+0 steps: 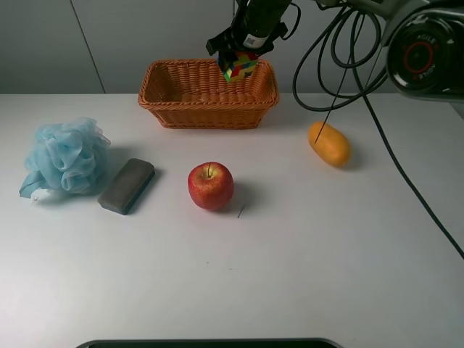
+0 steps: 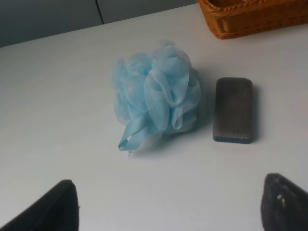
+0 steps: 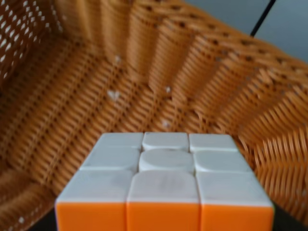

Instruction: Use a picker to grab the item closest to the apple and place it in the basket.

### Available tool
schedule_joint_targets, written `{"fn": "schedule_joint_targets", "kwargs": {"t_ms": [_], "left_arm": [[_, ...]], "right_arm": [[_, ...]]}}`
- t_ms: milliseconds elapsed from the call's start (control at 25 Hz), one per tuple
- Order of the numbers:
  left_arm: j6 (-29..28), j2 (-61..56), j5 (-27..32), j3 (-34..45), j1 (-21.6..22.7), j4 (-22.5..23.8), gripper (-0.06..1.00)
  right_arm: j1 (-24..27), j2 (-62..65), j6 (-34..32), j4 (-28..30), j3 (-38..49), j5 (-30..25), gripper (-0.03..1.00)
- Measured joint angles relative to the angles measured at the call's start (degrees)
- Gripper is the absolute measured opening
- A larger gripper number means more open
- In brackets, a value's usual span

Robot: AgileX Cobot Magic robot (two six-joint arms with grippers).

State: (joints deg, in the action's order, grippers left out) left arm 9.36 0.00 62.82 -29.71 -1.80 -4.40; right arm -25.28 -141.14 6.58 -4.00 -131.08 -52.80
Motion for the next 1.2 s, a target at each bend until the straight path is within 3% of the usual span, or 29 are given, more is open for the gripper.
{"fn": "schedule_joint_targets", "kwargs": {"t_ms": [160,600,640,720,760,1000,1200], "left_arm": [[0.0,0.0,0.0,0.0,0.0,0.0,0.73],[0.19,0.0,0.0,0.0,0.0,0.0,0.73],[0.19,0.0,0.0,0.0,0.0,0.0,0.73],[0.19,0.0,-0.11,0.0,0.0,0.0,0.73],[0.19,0.0,-0.11,0.0,0.0,0.0,0.73],[0.19,0.0,-0.11,0.0,0.0,0.0,0.73],[0.33,0.0,-0.11,0.0,0.0,0.0,0.73]], "right_arm": [[0.0,-1.84,-0.09,-0.18,-0.1,3.1,0.44],[0.0,-2.55,-0.76,-0.63,-0.22,4.05,0.44],[0.0,-2.55,-0.93,-0.75,-0.22,4.05,0.47],[0.0,-2.55,-1.18,-1.02,-0.22,4.2,0.64],[0.0,-2.55,-1.18,-1.13,-0.22,4.2,0.67],[0.0,-2.55,-1.41,-1.25,-0.22,3.81,0.7],[0.0,-0.6,-1.41,-1.04,-0.33,-0.6,0.7]]}}
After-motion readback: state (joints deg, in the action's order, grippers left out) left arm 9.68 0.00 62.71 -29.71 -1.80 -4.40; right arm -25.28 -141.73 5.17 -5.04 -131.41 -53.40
